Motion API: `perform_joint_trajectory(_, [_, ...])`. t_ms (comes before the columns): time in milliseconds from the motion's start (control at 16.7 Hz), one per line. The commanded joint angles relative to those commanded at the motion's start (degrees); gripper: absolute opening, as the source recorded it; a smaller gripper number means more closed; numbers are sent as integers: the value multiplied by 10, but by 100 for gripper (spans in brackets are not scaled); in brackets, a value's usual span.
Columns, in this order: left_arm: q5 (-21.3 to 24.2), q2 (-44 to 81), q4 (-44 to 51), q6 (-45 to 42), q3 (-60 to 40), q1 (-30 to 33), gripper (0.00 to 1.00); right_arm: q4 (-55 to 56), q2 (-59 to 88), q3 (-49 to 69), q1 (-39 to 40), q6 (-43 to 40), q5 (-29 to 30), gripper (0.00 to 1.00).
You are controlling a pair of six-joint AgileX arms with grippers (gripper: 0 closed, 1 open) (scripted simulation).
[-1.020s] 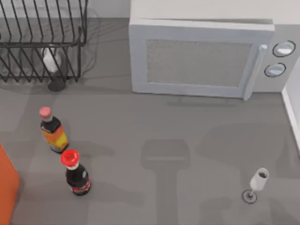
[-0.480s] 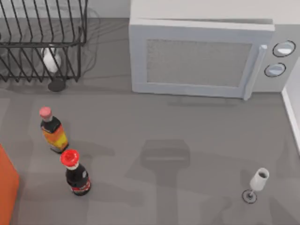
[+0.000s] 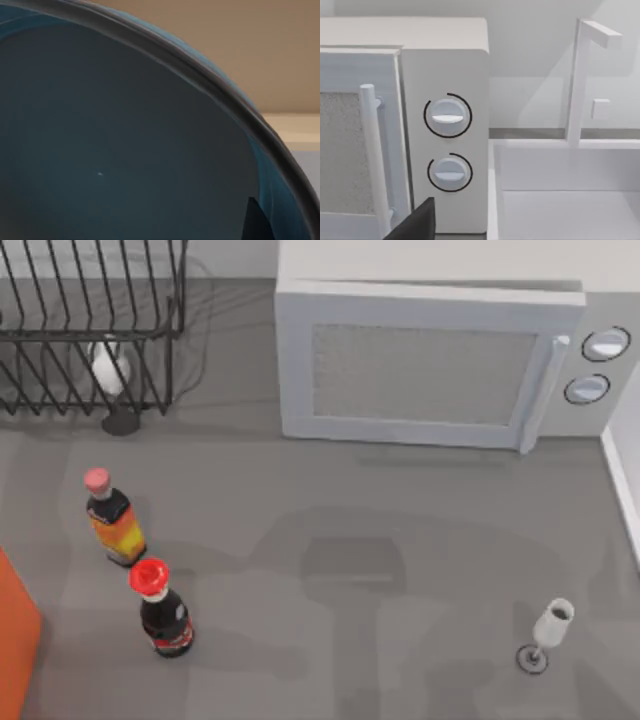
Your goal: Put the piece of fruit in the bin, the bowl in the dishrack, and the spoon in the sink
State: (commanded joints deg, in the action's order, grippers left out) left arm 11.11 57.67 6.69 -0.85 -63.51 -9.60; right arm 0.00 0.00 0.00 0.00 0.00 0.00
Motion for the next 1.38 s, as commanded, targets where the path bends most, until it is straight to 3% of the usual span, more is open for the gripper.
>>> perform_joint_trajectory(720, [-44, 384, -491, 1, 85, 50, 0, 0, 0, 0, 0, 0, 0, 100])
perform_joint_trajectory(900, [-50, 426, -539, 0, 104, 57, 0, 0, 0, 0, 0, 0, 0, 100])
perform_joint_trajectory(1200, [-51, 429, -543, 0, 106, 58, 0, 0, 0, 0, 0, 0, 0, 100])
perform_joint_trajectory(1380, [-51, 429, -543, 0, 106, 58, 23, 0, 0, 0, 0, 0, 0, 100])
